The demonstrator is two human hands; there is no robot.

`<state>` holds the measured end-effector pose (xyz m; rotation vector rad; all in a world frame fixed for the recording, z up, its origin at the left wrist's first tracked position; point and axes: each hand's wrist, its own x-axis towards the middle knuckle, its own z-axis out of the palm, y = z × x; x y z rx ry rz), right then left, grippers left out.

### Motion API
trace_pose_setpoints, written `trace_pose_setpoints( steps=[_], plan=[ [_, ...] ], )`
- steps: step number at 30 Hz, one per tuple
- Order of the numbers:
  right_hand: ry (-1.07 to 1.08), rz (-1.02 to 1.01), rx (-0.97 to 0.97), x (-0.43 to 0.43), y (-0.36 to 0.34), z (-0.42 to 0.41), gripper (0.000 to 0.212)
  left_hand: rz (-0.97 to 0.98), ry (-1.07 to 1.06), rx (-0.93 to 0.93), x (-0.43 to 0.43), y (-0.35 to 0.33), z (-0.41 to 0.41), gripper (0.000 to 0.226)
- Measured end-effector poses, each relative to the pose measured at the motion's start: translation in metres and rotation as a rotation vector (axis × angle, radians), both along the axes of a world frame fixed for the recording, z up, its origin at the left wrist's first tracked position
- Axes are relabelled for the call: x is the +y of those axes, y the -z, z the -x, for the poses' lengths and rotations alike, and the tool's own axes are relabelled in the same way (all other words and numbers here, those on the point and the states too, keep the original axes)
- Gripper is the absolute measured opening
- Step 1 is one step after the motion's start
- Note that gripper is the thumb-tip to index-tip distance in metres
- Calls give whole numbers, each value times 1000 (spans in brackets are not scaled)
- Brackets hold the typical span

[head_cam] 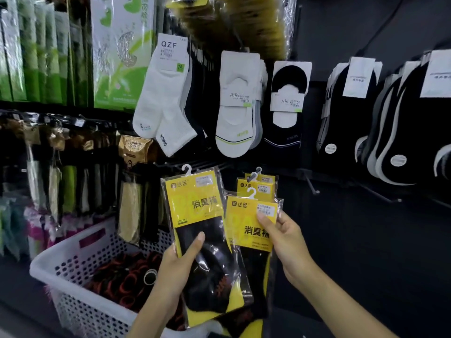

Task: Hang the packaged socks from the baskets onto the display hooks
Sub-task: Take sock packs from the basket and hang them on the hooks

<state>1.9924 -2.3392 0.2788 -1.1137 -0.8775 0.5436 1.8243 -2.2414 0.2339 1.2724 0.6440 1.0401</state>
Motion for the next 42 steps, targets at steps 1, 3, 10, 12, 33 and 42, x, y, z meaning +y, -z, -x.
trace_pose_setpoints(
  steps=[1,3,10,12,33,42],
  plan=[
    [34,-12,-2,-1,-1,-3,21,30,-33,-19,2,-1,1,52],
    [109,-54,-23,-2,-6,-11,18,62,-68,-52,7,-1,4,33],
    [139,-31,-74,12,-19,-28,11,-16,-110,-104,22,0,17,10],
    [127,-16,-96,22,-18,-27,11,-30,-101,-98,26,3,18,5],
    [583,192,167,48,23,-58,20,-97,40,49,23,4,17,42],
    [-161,40,-86,12,-9,26,39,-228,202,80,8,1,1,24]
  ],
)
